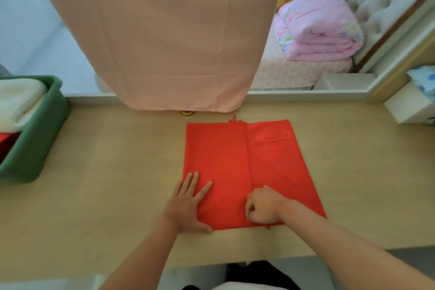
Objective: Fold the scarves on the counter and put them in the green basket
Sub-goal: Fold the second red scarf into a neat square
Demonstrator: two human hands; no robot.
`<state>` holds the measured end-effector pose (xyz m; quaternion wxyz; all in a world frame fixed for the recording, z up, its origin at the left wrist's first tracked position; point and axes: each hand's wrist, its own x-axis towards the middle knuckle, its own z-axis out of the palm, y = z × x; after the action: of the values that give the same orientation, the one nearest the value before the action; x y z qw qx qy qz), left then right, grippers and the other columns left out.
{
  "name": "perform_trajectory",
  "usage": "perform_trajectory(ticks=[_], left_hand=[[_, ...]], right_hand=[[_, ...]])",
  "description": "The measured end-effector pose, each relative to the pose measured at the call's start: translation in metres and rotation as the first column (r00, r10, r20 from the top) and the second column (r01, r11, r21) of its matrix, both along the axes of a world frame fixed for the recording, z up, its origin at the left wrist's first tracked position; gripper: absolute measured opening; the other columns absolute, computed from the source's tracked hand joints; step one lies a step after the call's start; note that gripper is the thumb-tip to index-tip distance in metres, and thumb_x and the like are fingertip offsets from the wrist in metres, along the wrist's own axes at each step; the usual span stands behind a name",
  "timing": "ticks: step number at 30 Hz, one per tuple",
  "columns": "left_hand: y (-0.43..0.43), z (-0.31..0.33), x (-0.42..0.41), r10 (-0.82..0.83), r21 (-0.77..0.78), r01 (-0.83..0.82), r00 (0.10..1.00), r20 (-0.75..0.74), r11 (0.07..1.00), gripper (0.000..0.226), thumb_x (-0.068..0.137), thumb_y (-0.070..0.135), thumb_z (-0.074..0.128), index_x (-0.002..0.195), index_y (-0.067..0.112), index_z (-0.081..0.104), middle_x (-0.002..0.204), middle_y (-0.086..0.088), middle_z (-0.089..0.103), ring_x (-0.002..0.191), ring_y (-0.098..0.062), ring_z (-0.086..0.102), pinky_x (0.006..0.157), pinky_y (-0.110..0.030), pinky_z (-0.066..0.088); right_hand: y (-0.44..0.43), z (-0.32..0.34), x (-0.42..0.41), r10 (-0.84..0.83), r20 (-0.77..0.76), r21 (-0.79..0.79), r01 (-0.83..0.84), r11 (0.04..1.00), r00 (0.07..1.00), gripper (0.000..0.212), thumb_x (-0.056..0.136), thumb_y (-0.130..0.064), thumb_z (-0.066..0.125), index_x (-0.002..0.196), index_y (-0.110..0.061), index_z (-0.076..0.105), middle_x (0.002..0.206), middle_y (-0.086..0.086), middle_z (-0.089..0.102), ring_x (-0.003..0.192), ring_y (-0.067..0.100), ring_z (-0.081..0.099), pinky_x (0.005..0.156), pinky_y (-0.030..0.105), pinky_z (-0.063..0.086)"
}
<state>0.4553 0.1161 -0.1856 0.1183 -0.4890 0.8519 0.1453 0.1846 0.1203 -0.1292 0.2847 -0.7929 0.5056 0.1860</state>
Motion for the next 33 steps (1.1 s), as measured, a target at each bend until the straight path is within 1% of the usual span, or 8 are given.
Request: perform_trajectory(ticks=[5, 8, 12, 17, 21, 25, 30, 33], left_hand=[[0.016, -0.004, 0.014, 0.074, -0.055, -0.077, 0.996, -0.055, 0.996, 0.084, 0.084, 0.085, 0.021, 0.152, 0.035, 0.03, 0.159, -0.017, 0.023, 0.146, -0.035, 0.023, 0.112, -0.048, 0.024], [0.021, -0.008, 0.029, 0.023, -0.074, -0.024, 1.0, -0.008, 0.997, 0.087, 0.078, 0.082, 0.035, 0.149, 0.031, 0.039, 0.154, -0.017, 0.035, 0.139, -0.036, 0.039, 0.106, -0.049, 0.027], [0.034, -0.004, 0.056, 0.0, -0.125, 0.001, 1.0, 0.003, 0.992, 0.091, 0.072, 0.088, 0.039, 0.145, 0.034, 0.045, 0.151, -0.012, 0.043, 0.136, -0.032, 0.044, 0.105, -0.048, 0.028], [0.04, 0.009, 0.075, -0.009, -0.188, -0.007, 0.997, -0.081, 0.982, 0.054, 0.086, 0.066, 0.043, 0.123, 0.03, 0.061, 0.117, 0.0, 0.059, 0.106, -0.024, 0.057, 0.087, -0.042, 0.046], [0.004, 0.024, 0.077, 0.084, -0.151, -0.108, 0.985, -0.152, 0.983, 0.037, 0.09, 0.042, 0.032, 0.108, 0.025, 0.06, 0.098, 0.0, 0.06, 0.095, -0.027, 0.06, 0.079, -0.041, 0.047], [-0.046, 0.036, 0.085, 0.193, -0.135, -0.218, 0.965, -0.177, 0.967, 0.033, 0.091, 0.015, 0.045, 0.121, 0.022, 0.058, 0.112, -0.005, 0.059, 0.109, -0.03, 0.056, 0.086, -0.041, 0.045], [-0.082, 0.036, 0.107, -0.098, -0.029, 0.101, 0.99, 0.101, 0.994, 0.07, 0.094, 0.004, 0.042, 0.154, 0.032, 0.023, 0.164, 0.003, 0.011, 0.151, -0.019, 0.011, 0.119, -0.038, 0.02], [-0.075, 0.024, 0.118, -0.108, -0.071, 0.117, 0.987, 0.117, 0.991, 0.071, 0.091, 0.008, 0.043, 0.154, 0.033, 0.022, 0.161, -0.002, 0.021, 0.145, -0.024, 0.025, 0.114, -0.038, 0.027]], right_hand=[[0.013, -0.01, 0.023, -0.133, 0.114, -0.428, 0.169, 0.888, 0.985, 0.035, 0.085, -0.035, 0.042, 0.107, -0.029, 0.069, 0.117, 0.0, 0.061, 0.111, 0.024, 0.054, 0.092, 0.042, 0.045], [0.027, -0.027, 0.043, -0.202, 0.063, -0.275, 0.212, 0.938, 0.977, 0.061, 0.094, -0.043, 0.047, 0.152, -0.03, 0.032, 0.163, 0.006, 0.018, 0.15, 0.026, 0.017, 0.118, 0.045, 0.026], [0.044, -0.034, 0.059, -0.182, 0.003, -0.177, 0.179, 0.968, 0.983, 0.07, 0.1, -0.038, 0.04, 0.158, -0.032, 0.002, 0.165, 0.001, -0.016, 0.152, 0.018, -0.015, 0.124, 0.043, -0.001], [0.037, -0.025, 0.075, -0.21, -0.012, -0.265, 0.199, 0.944, 0.978, 0.059, 0.088, -0.036, 0.039, 0.146, -0.025, 0.04, 0.165, 0.004, 0.014, 0.153, 0.021, 0.008, 0.122, 0.051, 0.002], [0.036, -0.014, 0.115, -0.233, -0.011, -0.414, 0.207, 0.886, 0.972, 0.05, 0.081, -0.047, 0.035, 0.113, -0.02, 0.064, 0.13, 0.009, 0.054, 0.123, 0.03, 0.049, 0.105, 0.046, 0.035], [0.047, -0.007, 0.171, -0.277, 0.068, -0.238, 0.285, 0.928, 0.959, 0.038, 0.089, -0.055, 0.049, 0.103, -0.022, 0.06, 0.11, 0.005, 0.057, 0.102, 0.028, 0.06, 0.087, 0.04, 0.045], [0.061, -0.023, 0.205, -0.322, -0.003, -0.14, 0.318, 0.938, 0.947, 0.062, 0.081, -0.068, 0.056, 0.119, -0.019, 0.05, 0.12, 0.008, 0.05, 0.107, 0.031, 0.057, 0.088, 0.041, 0.046], [0.066, -0.03, 0.194, -0.33, -0.035, -0.211, 0.316, 0.925, 0.943, 0.075, 0.075, -0.073, 0.057, 0.125, -0.02, 0.04, 0.12, 0.007, 0.045, 0.108, 0.029, 0.053, 0.086, 0.043, 0.045]])
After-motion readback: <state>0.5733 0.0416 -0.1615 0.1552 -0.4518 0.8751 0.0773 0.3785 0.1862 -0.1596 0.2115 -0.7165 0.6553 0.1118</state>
